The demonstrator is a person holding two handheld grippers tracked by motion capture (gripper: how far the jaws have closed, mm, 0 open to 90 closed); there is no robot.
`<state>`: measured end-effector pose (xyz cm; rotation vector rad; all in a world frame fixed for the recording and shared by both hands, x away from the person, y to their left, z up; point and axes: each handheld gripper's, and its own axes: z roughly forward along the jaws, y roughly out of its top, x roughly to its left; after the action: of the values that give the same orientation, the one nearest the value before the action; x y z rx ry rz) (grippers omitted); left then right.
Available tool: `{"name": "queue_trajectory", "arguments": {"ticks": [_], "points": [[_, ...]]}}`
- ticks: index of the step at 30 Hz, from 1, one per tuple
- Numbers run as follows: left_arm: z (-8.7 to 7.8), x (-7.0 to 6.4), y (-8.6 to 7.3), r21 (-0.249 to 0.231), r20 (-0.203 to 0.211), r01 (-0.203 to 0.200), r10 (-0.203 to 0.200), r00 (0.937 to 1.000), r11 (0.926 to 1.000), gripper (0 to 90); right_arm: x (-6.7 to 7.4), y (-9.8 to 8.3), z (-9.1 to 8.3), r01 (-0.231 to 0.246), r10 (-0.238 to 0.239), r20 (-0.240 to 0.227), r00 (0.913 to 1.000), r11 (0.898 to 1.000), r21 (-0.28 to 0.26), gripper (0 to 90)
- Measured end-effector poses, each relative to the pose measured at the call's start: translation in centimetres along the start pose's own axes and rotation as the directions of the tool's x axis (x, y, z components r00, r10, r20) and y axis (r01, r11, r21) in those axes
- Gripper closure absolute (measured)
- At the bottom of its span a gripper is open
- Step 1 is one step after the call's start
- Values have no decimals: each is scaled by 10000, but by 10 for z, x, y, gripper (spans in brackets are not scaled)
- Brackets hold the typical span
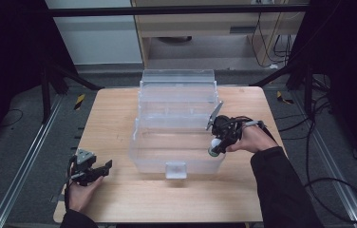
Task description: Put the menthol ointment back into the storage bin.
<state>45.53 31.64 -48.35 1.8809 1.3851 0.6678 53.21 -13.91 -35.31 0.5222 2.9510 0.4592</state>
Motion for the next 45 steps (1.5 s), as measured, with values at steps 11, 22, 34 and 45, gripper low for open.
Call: {"name": "queue_trajectory", "arguments": {"ticks": [11, 22, 34, 45], "points": [[0, 0, 0, -18, -8, 15, -15, 10000, 10000, 302, -1, -4, 12, 2, 0, -98, 10000, 9998, 193, 503], [0, 0, 0, -19, -15, 19, -19, 10000, 10000, 303, -2, -10, 24, 6, 0, -190, 9998, 9995, 328, 502], [0, 0, 0, -18, -24, 19, -19, 10000, 10000, 303, -2, -11, 32, -51, 61, -334, 9994, 9995, 303, 501], [0, 0, 0, -22, -19, 28, -28, 10000, 10000, 303, -2, -12, 38, 3, 9, -358, 9994, 9994, 332, 501]]}}
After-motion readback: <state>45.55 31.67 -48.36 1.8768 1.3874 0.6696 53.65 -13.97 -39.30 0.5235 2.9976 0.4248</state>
